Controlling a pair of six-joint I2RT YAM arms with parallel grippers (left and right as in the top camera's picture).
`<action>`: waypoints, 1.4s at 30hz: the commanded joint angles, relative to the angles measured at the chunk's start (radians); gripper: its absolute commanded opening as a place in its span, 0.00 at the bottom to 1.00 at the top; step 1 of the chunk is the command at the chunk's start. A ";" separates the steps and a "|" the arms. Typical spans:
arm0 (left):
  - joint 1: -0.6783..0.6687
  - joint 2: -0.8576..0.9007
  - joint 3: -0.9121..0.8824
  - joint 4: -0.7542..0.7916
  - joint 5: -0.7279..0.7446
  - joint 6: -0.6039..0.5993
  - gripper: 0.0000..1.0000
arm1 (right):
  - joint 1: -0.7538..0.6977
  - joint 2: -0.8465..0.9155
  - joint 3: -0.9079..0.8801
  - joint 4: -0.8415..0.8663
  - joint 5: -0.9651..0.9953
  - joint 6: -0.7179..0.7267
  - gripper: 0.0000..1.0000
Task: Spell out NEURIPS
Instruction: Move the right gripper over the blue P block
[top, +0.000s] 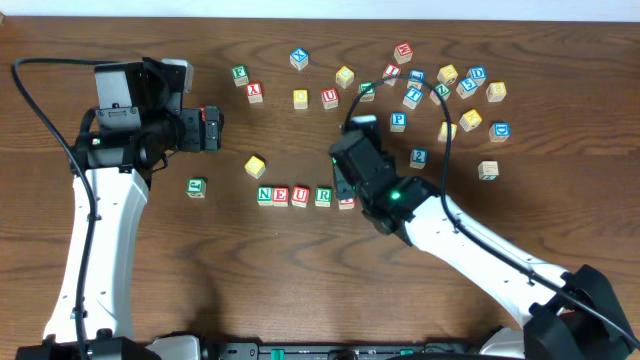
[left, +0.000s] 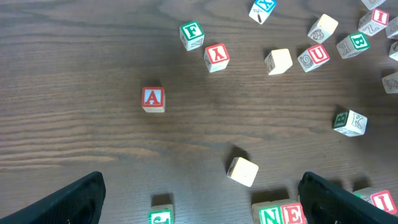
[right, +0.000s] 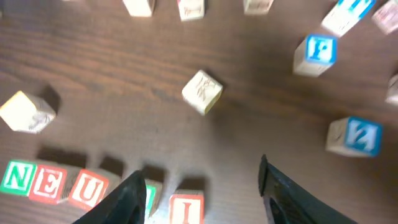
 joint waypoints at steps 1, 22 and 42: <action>0.003 -0.004 0.023 -0.001 0.012 -0.002 0.98 | -0.037 -0.019 0.064 -0.031 0.055 -0.082 0.55; 0.003 -0.004 0.023 -0.001 0.012 -0.002 0.98 | -0.231 -0.017 0.175 -0.063 0.153 -0.087 0.65; 0.003 -0.004 0.023 -0.001 0.012 -0.002 0.98 | -0.314 0.285 0.472 -0.191 0.050 -0.110 0.63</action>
